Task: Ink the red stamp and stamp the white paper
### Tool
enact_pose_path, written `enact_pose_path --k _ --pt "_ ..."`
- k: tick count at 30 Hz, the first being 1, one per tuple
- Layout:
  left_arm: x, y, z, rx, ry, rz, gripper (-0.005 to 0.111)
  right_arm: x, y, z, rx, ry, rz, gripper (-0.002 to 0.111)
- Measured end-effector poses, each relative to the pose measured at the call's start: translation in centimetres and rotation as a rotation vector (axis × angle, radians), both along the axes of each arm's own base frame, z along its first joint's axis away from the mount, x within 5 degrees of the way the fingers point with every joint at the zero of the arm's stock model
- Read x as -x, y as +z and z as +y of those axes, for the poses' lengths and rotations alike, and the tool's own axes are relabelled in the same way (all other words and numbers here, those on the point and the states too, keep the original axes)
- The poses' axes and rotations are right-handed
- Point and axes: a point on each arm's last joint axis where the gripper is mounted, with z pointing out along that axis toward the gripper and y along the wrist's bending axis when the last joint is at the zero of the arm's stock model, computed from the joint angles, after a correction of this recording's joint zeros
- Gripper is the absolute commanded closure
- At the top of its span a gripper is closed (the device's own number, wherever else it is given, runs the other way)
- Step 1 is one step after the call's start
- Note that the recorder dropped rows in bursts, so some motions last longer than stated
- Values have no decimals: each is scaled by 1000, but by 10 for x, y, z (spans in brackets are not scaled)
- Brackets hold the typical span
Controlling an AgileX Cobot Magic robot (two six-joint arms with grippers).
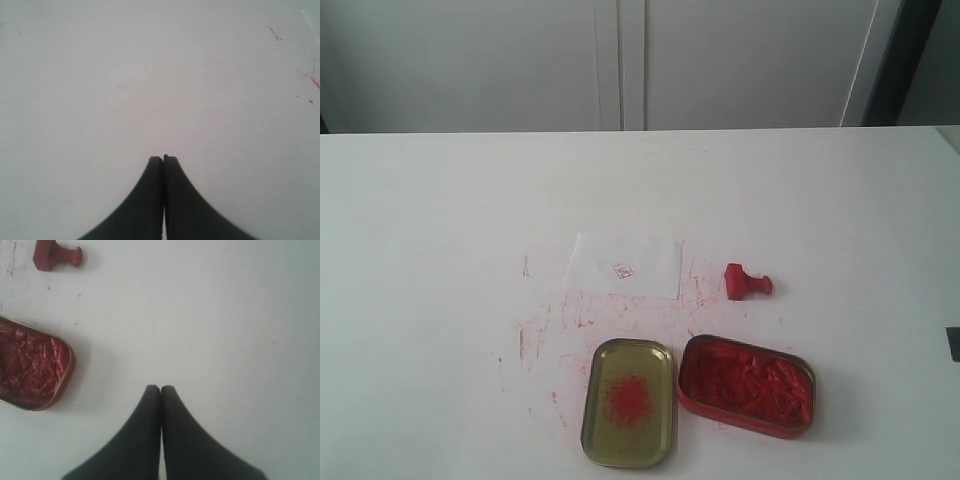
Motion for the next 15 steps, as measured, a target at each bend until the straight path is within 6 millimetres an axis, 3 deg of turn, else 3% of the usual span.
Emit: enact_pose_path --k 15 --pt "0 0 0 0 0 0 107 66 20 -2 -11 0 -355 108"
